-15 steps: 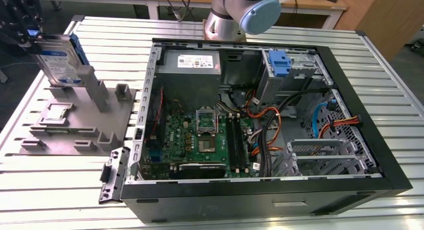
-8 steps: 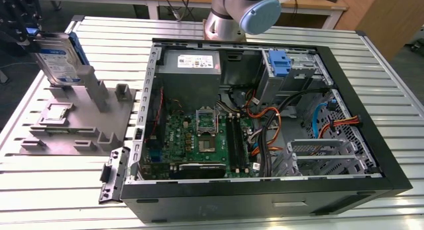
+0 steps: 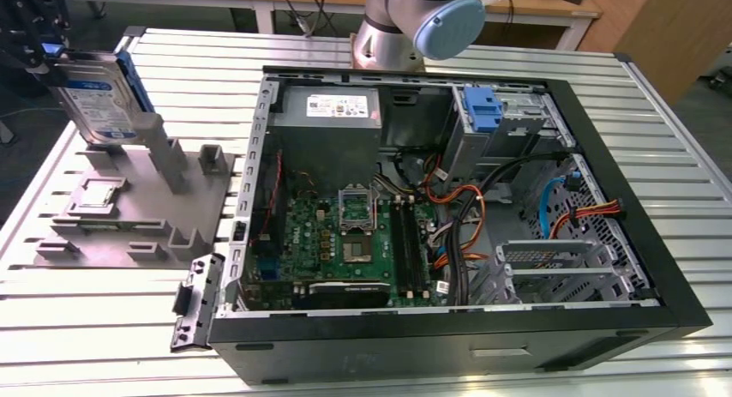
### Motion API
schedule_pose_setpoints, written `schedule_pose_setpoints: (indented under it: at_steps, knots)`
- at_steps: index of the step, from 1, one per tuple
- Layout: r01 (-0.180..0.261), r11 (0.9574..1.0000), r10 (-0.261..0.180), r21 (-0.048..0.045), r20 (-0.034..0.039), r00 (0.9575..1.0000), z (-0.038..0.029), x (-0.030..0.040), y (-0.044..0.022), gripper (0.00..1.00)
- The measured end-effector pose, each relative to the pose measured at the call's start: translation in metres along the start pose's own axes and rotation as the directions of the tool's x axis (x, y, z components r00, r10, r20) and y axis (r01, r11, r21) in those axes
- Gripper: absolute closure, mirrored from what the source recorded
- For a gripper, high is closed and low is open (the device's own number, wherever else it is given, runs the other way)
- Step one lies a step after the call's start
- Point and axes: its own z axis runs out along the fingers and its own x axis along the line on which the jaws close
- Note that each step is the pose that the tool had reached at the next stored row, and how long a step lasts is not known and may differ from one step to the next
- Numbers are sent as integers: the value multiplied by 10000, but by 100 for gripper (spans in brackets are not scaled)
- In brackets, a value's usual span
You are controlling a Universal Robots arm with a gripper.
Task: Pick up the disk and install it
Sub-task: 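Pick up the disk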
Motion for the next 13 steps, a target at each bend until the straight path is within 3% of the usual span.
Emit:
schedule_pose_setpoints:
  at_steps: [13]
  knots:
    - [0,10000,0,-2,-1,10000,-29,-1,0,64]
